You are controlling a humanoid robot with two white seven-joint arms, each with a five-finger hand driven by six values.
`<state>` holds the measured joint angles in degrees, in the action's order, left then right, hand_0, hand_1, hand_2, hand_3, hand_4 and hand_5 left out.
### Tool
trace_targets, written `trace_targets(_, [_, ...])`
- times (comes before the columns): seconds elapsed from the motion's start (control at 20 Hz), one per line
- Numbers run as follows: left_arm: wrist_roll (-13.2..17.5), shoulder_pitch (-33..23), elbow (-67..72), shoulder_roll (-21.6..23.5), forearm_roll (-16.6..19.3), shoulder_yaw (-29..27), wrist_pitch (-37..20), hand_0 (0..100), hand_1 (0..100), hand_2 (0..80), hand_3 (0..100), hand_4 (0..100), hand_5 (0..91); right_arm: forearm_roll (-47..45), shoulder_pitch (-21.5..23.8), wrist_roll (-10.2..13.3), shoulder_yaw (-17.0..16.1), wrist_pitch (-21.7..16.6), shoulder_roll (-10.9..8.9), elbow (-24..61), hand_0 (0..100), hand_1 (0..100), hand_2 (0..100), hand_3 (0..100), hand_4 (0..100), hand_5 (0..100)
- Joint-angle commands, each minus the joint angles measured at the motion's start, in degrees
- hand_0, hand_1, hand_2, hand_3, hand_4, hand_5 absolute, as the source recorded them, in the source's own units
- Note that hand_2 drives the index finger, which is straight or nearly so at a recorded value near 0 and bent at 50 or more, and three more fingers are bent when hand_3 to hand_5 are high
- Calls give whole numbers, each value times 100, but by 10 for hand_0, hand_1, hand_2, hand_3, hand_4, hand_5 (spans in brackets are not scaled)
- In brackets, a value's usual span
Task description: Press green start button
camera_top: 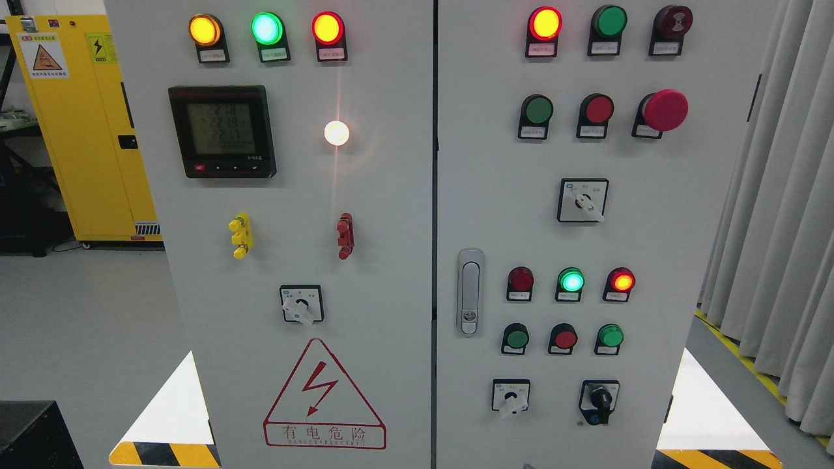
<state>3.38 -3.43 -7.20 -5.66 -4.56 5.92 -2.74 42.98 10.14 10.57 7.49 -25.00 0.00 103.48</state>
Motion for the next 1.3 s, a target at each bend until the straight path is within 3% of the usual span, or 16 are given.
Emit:
trace_targets(0.0, [5, 0, 0, 4, -1, -4, 1, 120, 556, 0, 0, 0, 0, 1027, -100, 24, -406, 170, 70, 313, 360, 773, 0, 817, 875, 940])
trace_targets(0.05, [5, 0, 0, 4, -1, 5, 1, 120, 556, 0, 0, 0, 0, 1133, -204, 24, -415, 258, 70, 356, 388, 795, 0, 859, 894, 1000])
trace_targets(0.35, [5, 0, 0, 4, -1, -4, 1, 120, 556, 0, 0, 0, 0, 1537, -548, 15, -406, 900, 61, 445, 540, 832, 0, 888, 904, 1000])
trace_targets(0.65, [5, 0, 0, 4, -1, -4, 1, 120, 556, 0, 0, 0, 0, 2152, -1101, -37, -388, 1409, 53, 489, 623, 864, 0, 904, 912, 1000])
trace_targets(0.9, [5, 0, 0, -5, 8, -3, 1, 120, 556, 0, 0, 0, 0, 2329, -1374, -283, -327, 1630, 44, 471, 676, 881, 0, 924, 925, 1000])
trace_targets(1.25, [5, 0, 0, 4, -1, -4, 1, 120, 556, 0, 0, 0, 0, 2540, -1770, -424, -116, 1665, 61, 392, 690, 890, 0, 938, 938, 1000])
